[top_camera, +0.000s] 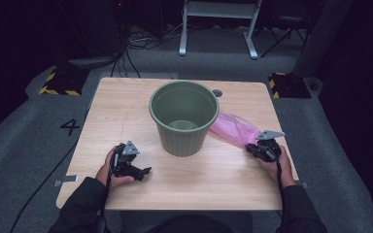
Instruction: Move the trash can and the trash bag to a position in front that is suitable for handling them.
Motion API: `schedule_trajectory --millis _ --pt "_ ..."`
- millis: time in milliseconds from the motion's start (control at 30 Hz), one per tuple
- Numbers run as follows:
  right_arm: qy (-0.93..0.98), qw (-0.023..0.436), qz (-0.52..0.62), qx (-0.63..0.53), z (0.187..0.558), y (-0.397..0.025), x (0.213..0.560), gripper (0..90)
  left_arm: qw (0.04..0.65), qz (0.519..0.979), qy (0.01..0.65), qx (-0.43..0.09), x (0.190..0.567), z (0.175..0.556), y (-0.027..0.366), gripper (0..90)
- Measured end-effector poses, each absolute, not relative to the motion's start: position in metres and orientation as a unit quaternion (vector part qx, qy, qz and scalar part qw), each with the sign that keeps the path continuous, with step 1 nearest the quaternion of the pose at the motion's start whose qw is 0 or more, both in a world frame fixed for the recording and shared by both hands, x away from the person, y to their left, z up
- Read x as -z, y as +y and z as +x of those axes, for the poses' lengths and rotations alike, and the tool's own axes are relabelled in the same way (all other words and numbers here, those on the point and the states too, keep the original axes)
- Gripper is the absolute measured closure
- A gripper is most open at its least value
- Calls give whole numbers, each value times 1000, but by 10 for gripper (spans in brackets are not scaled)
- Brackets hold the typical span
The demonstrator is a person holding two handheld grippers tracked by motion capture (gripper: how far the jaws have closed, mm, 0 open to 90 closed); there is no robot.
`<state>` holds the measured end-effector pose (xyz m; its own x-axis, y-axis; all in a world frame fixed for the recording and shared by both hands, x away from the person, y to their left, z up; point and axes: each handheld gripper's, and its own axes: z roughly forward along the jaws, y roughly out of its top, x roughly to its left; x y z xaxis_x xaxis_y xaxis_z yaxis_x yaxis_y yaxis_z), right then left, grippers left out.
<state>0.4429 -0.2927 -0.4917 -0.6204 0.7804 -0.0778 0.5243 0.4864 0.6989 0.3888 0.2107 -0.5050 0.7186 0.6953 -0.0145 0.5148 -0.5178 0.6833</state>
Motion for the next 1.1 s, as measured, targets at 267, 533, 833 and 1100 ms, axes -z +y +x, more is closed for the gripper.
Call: schedule_trajectory --millis 267,533,833,1100 --pt "857 179 349 -336 412 -270 492 799 344 866 338 -129 505 393 205 0" --pt "869 164 318 -341 391 -256 488 655 344 867 337 -128 505 394 205 0" --pt "836 207 338 -380 389 -278 458 470 344 866 338 -129 505 394 204 1" --pt "816 232 372 -378 426 -317 461 445 343 865 342 -130 505 393 203 2"
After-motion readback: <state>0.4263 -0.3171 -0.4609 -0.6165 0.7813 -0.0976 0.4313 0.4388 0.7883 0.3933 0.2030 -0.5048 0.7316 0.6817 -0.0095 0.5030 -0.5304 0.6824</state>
